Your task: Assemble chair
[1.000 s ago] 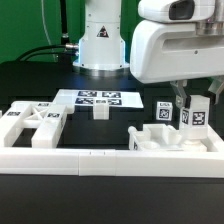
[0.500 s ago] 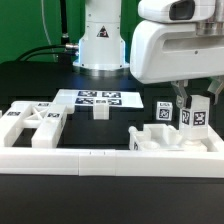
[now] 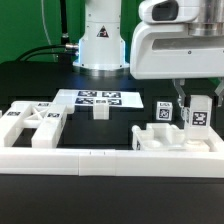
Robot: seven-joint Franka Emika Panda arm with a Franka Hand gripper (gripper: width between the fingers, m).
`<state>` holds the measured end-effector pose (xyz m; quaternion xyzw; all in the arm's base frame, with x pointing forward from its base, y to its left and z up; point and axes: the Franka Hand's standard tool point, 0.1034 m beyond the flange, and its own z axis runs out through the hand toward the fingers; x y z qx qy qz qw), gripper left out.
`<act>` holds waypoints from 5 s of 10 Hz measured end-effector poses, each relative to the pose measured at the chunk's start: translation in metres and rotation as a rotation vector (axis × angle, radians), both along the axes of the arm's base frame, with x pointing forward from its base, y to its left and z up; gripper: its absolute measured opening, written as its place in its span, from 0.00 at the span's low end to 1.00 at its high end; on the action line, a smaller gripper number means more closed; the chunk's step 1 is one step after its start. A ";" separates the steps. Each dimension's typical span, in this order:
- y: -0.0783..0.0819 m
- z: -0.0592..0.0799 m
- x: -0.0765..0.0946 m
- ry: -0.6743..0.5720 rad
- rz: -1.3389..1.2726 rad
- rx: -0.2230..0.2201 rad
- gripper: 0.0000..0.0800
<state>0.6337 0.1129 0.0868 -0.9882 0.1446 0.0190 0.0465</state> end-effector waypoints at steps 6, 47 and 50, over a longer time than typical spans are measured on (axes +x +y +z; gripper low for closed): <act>0.007 0.000 0.002 0.026 -0.398 0.011 0.36; 0.005 -0.005 0.005 -0.022 -0.378 0.015 0.36; 0.005 -0.006 0.005 0.015 -0.688 0.036 0.36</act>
Offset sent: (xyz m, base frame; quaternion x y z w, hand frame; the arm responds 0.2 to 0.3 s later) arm 0.0000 0.0000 0.0000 0.0000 0.0000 0.1938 0.9810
